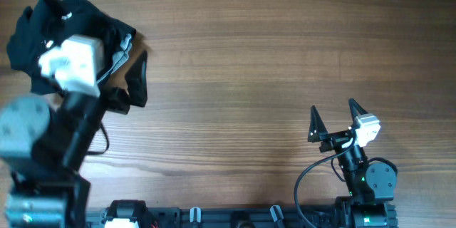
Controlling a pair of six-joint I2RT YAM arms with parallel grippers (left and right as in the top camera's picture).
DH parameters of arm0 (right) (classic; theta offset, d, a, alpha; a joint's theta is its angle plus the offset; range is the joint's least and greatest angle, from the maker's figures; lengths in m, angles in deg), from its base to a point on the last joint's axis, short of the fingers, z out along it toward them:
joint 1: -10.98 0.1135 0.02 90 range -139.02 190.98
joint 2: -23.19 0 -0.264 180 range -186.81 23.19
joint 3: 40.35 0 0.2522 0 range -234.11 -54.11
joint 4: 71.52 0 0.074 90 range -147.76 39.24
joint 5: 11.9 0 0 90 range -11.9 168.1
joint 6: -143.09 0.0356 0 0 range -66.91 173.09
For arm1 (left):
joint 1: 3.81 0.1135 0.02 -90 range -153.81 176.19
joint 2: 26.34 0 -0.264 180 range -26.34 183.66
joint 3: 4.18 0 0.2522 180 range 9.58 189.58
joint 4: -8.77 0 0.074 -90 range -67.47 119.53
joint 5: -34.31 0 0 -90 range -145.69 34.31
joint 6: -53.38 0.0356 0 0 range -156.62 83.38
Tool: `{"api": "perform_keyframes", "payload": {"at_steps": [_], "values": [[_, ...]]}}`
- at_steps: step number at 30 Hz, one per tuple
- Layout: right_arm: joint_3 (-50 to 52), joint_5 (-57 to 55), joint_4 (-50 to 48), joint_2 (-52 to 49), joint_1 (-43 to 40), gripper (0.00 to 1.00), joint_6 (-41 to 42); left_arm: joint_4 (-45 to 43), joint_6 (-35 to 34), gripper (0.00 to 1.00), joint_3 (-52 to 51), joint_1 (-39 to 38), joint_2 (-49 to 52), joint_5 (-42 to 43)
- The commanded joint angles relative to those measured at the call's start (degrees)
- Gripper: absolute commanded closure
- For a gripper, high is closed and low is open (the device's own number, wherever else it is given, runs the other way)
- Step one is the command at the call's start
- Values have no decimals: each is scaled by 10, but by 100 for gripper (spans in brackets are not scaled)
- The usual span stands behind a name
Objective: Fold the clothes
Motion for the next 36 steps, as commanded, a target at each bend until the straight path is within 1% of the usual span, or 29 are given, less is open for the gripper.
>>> {"api": "perform_keyframes", "payload": {"at_steps": [1, 3, 4, 5, 8, 9, 11, 17, 36], "values": [[0, -7, -2, 1, -3, 0, 10, -143, -72, 0, -236, 32, -135, 7], [0, -7, -2, 1, -3, 0, 10, -201, -72, 0, -351, 43, -220, 7], [0, -7, -2, 1, -3, 1, 10, -216, -72, 0, -386, 45, -250, 7], [0, -7, -2, 1, -3, 0, 10, -248, -71, 0, -457, 48, -315, 6], [0, -7, -2, 1, -3, 0, 10, -319, -72, 0, -574, 45, -424, 5], [0, -7, -2, 1, -3, 0, 10, -353, -72, 0, -610, 41, -443, 4], [0, -7, -2, 1, -3, 0, 10, -414, -76, 0, -660, 36, -443, 7], [0, -7, -2, 1, -3, 0, 10, -279, -76, 0, -671, 30, -442, 5], [0, -7, -2, 1, -3, 0, 10, -281, -76, 0, -672, 26, -441, 5]]}}
